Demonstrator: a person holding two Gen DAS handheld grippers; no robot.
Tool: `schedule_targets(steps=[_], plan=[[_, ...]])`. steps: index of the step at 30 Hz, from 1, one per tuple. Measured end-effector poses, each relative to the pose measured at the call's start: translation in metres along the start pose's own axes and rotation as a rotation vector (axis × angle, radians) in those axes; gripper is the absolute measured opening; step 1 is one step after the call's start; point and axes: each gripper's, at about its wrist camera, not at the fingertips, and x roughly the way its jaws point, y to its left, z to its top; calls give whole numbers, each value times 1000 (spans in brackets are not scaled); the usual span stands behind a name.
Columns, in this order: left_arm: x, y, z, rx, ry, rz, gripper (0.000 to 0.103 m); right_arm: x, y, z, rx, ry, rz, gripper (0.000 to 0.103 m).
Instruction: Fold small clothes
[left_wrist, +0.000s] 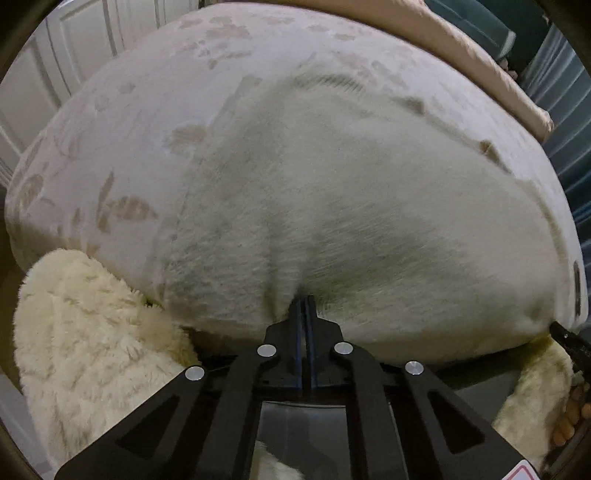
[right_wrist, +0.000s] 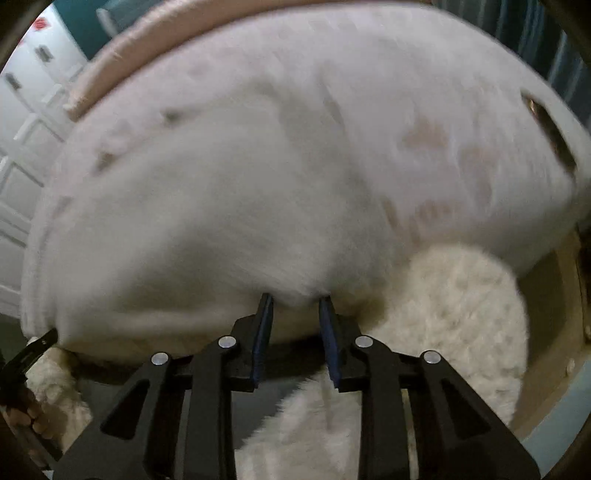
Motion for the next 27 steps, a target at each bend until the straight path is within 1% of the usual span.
schedule_targets(steps=[1, 2, 3, 5, 8, 9, 10, 12, 14, 16, 17, 19, 20, 21, 22, 23, 24, 27], plan=[[-11, -10, 3, 2, -28, -36, 7, -7, 12, 3, -13, -23, 45, 26], [-17, -18, 6, 9, -48, -58, 8, -12, 25, 7, -30, -37, 96, 26], [-22, -27, 8, 22, -64, -73, 9, -15, 37, 8, -48, -46, 129, 26], [-20, -45, 16, 56, -79, -82, 18, -12, 74, 13, -116, -49, 195, 26], [1, -59, 21, 73, -38, -71, 19, 2, 115, 14, -212, -51, 221, 26], [11, -60, 21, 71, -16, -43, 19, 6, 123, 10, -241, -48, 213, 26], [16, -55, 19, 67, -9, -39, 19, 20, 131, 8, -278, -32, 174, 26], [15, -50, 16, 61, -11, -46, 20, 40, 117, 2, -291, -2, 115, 24], [11, -48, 15, 53, -3, -39, 20, 39, 87, 1, -243, -3, 158, 24], [12, -44, 14, 42, 3, -37, 20, 28, 74, 3, -205, -4, 134, 25], [13, -42, 13, 42, 5, -33, 20, 22, 69, 5, -174, -10, 150, 25], [14, -42, 10, 42, 2, -26, 20, 11, 64, 3, -126, -11, 185, 25], [15, -44, 10, 50, 0, -17, 20, 12, 61, 4, -123, -7, 174, 25], [16, -46, 10, 58, -1, -7, 20, 14, 58, 1, -132, -4, 147, 26], [17, -49, 10, 68, 0, 4, 20, 24, 55, -4, -157, 9, 89, 25], [17, -50, 11, 74, 0, 11, 20, 34, 55, -6, -169, 29, 58, 24], [16, -51, 10, 79, 1, 17, 20, 38, 53, -8, -161, 36, 61, 25], [15, -51, 9, 89, -2, 21, 20, 19, 60, -4, -135, 7, 100, 27]])
